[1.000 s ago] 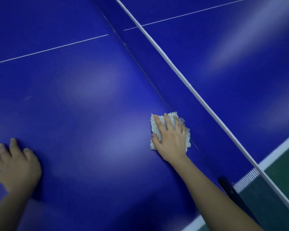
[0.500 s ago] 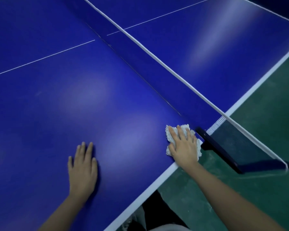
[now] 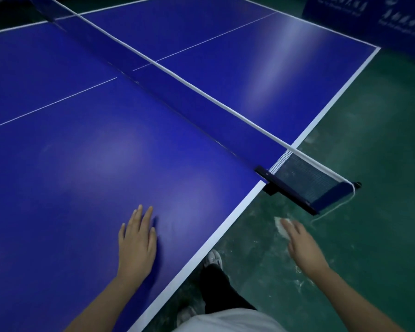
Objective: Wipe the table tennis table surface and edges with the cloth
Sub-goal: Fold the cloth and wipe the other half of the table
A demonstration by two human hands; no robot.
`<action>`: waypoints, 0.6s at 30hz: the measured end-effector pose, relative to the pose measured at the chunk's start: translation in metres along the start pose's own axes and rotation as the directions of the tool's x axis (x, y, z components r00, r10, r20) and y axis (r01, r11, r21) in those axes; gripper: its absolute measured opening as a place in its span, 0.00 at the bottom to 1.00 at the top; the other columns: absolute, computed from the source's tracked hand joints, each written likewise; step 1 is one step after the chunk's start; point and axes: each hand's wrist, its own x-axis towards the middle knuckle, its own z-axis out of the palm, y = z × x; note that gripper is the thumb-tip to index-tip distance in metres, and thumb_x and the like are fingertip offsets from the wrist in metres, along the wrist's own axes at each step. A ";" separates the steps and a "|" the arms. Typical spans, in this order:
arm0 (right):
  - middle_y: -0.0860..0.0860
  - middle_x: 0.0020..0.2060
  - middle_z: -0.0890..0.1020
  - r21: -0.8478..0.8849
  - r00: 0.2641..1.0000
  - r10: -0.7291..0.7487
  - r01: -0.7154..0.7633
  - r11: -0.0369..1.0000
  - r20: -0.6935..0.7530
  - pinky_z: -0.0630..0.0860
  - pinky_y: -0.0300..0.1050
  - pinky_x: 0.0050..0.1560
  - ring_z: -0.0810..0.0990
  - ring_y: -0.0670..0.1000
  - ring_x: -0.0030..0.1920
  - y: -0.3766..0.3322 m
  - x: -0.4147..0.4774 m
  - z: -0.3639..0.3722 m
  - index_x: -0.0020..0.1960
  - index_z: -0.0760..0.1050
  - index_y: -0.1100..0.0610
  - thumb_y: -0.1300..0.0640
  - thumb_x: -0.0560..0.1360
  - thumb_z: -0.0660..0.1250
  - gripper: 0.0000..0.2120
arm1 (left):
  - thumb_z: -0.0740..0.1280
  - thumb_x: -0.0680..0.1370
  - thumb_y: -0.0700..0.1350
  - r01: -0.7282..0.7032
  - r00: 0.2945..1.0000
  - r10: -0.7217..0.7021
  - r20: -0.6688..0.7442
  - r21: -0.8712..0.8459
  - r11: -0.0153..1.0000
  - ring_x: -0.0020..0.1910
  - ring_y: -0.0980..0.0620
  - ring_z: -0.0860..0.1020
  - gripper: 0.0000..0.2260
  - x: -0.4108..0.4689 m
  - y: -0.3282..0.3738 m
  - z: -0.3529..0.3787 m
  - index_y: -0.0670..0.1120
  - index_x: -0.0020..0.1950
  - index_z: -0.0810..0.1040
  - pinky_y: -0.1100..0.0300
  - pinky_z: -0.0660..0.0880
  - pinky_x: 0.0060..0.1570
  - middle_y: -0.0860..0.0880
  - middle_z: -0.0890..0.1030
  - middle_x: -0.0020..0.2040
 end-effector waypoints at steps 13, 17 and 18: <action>0.53 0.66 0.71 0.021 0.948 -0.165 0.177 0.984 -0.273 0.73 0.51 0.52 0.74 0.59 0.58 -0.075 0.036 -0.052 0.71 0.67 0.54 0.60 0.71 0.69 0.29 | 0.58 0.80 0.39 0.036 0.999 -0.036 -0.002 -0.018 0.999 0.72 0.44 0.63 0.19 0.010 -0.010 -0.009 0.43 0.72 0.66 0.44 0.58 0.70 0.42 0.63 0.74; 0.53 0.68 0.68 -0.007 0.920 -0.259 0.269 0.963 -0.293 0.70 0.51 0.59 0.69 0.58 0.61 -0.141 0.083 -0.048 0.73 0.62 0.53 0.58 0.73 0.68 0.30 | 0.58 0.80 0.39 0.106 0.994 -0.107 -0.005 -0.019 0.994 0.73 0.43 0.62 0.19 0.012 -0.022 -0.013 0.43 0.72 0.66 0.45 0.60 0.70 0.42 0.63 0.74; 0.53 0.69 0.67 0.005 0.929 -0.232 0.244 0.970 -0.289 0.70 0.50 0.59 0.68 0.57 0.63 -0.152 0.098 -0.045 0.74 0.61 0.52 0.57 0.74 0.67 0.30 | 0.58 0.80 0.39 0.119 0.993 -0.119 -0.015 -0.033 0.992 0.72 0.43 0.63 0.19 0.013 -0.025 -0.015 0.43 0.72 0.66 0.44 0.60 0.69 0.42 0.63 0.74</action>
